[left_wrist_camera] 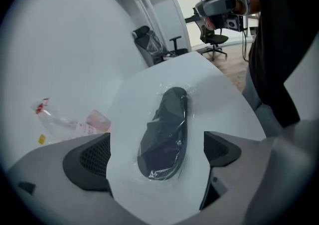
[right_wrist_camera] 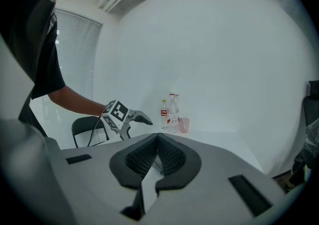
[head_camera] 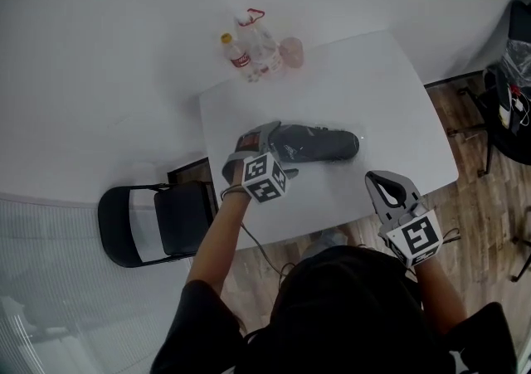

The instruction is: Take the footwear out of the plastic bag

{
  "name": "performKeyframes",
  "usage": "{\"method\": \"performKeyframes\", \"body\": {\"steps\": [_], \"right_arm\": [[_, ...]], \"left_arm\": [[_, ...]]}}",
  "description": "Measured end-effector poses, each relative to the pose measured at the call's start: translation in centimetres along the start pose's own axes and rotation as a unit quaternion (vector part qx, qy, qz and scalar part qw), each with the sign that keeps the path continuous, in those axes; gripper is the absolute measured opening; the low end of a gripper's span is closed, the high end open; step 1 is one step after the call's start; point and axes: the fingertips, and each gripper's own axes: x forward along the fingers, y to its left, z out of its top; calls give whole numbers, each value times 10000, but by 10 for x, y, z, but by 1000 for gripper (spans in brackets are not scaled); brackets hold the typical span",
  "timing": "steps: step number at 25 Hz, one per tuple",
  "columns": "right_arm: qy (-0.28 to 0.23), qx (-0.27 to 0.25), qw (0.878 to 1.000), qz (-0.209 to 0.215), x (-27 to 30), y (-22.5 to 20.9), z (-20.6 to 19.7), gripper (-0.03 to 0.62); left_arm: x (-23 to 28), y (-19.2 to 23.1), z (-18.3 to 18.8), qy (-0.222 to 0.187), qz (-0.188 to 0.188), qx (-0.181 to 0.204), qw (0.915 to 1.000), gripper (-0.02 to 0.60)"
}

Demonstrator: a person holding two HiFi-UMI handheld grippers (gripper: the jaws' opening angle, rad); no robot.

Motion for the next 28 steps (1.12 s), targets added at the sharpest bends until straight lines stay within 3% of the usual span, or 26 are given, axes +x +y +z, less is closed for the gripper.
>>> {"method": "performKeyframes", "body": {"steps": [3, 6, 13, 20, 28], "right_arm": [[46, 75, 9998, -159, 15, -9, -1, 11], [180, 123, 9993, -296, 27, -18, -2, 11], [287, 129, 9980, -544, 52, -29, 0, 11], [411, 116, 9972, -607, 67, -28, -6, 11], [419, 84, 9963, -751, 63, -42, -8, 11]], "left_arm": [[39, 0, -14, 310, -813, 257, 9959, 572], [69, -4, -28, 601, -1465, 386, 9866, 580], [99, -16, -49, 902, -2342, 472, 9668, 580], [104, -21, -51, 869, -2787, 345, 9558, 579], [99, -18, -48, 295, -2648, 308, 9634, 577]]}}
